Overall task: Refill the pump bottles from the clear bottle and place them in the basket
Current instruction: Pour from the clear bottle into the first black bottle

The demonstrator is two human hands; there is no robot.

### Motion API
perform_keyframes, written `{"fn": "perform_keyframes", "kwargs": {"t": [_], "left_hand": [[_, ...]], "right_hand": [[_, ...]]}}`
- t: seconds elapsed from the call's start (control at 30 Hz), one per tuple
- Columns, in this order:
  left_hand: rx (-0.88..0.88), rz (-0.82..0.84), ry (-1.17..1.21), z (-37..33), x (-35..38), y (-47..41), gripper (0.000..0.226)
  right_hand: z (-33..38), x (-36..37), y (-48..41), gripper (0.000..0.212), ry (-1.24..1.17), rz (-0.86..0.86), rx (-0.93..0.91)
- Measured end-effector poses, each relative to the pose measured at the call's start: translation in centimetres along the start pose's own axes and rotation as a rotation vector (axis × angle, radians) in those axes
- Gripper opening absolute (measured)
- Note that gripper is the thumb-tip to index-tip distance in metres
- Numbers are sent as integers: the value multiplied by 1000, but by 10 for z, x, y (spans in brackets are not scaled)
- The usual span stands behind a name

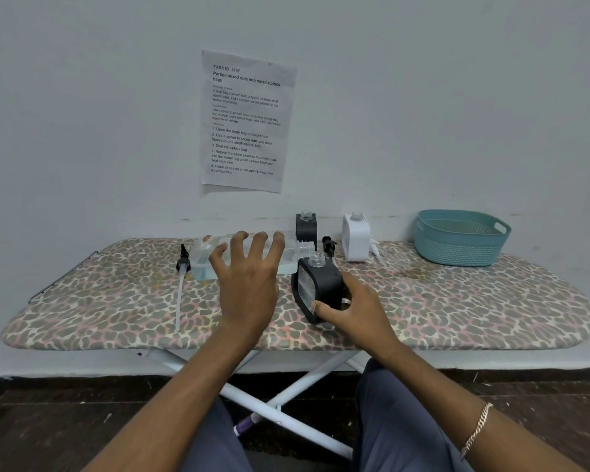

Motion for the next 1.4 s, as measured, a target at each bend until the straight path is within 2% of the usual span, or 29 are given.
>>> {"fn": "perform_keyframes", "kwargs": {"t": [1.4], "left_hand": [[8, -17, -14, -1, -2, -1, 75]], "right_hand": [[-1, 0, 0, 44, -6, -1, 1]]}}
Point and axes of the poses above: each hand's wrist, its own y-axis away from the middle knuckle, its own x-axis out of the palm, z = x × y, the point moved 10 cm from there along -y, towards the middle knuckle, and after that the axes turned 13 degrees about -y, right-handed, at the moved point
